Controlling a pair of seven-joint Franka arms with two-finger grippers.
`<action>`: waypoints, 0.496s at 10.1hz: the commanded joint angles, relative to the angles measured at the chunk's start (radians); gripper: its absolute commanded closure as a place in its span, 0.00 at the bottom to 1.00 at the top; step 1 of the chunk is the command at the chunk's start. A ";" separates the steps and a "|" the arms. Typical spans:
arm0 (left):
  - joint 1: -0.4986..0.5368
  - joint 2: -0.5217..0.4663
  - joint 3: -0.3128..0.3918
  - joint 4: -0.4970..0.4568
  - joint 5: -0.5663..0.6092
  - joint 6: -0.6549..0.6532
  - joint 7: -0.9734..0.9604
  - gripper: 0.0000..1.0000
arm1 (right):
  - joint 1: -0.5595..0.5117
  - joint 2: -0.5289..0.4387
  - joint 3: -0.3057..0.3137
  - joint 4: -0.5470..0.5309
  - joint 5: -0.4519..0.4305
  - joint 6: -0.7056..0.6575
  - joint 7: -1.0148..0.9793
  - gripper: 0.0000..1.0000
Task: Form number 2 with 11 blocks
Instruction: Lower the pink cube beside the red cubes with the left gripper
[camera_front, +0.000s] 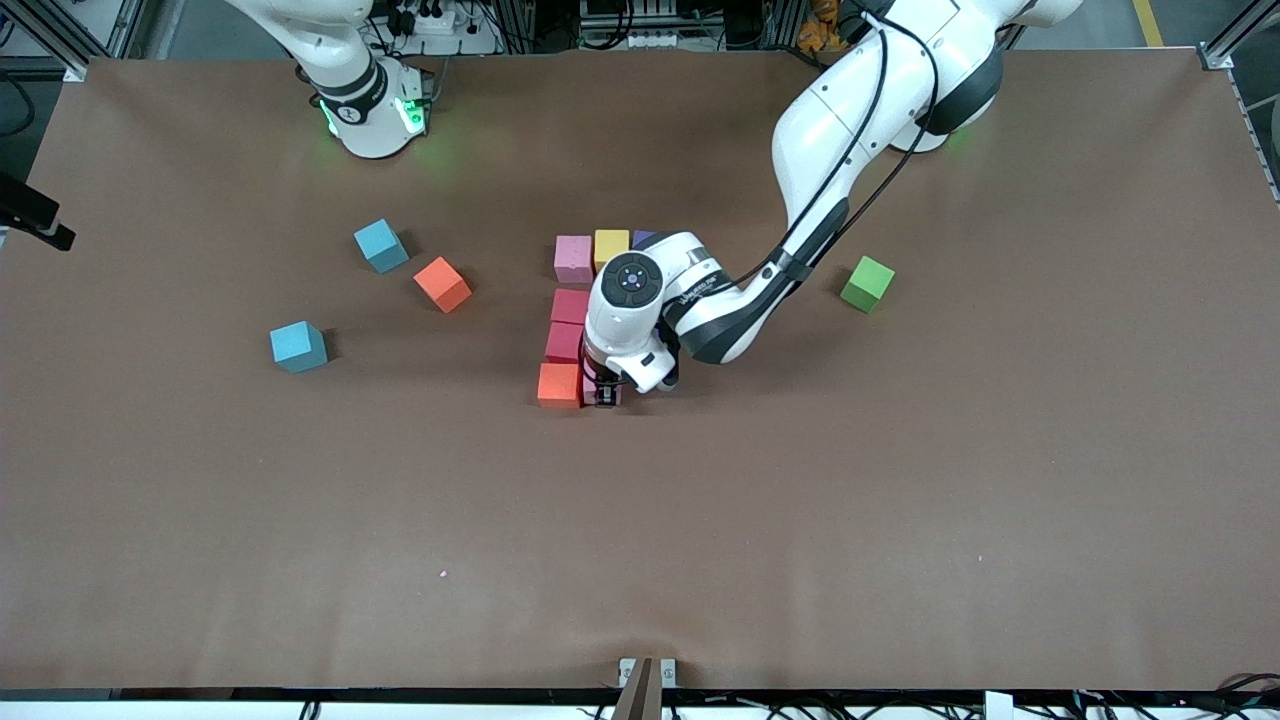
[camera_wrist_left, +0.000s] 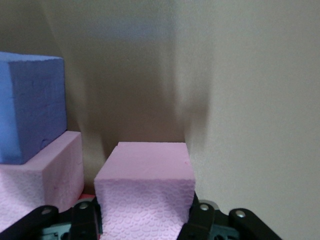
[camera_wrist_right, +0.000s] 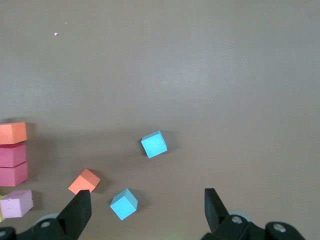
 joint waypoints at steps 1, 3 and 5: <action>-0.020 0.009 0.022 0.029 -0.026 -0.019 -0.009 1.00 | 0.010 0.018 0.011 0.021 -0.038 -0.009 -0.005 0.00; -0.026 0.010 0.034 0.029 -0.026 -0.007 -0.003 1.00 | 0.010 0.028 0.011 0.021 -0.036 -0.009 -0.007 0.00; -0.041 0.010 0.057 0.030 -0.026 0.016 -0.001 1.00 | 0.008 0.031 0.010 0.021 -0.030 -0.006 -0.005 0.00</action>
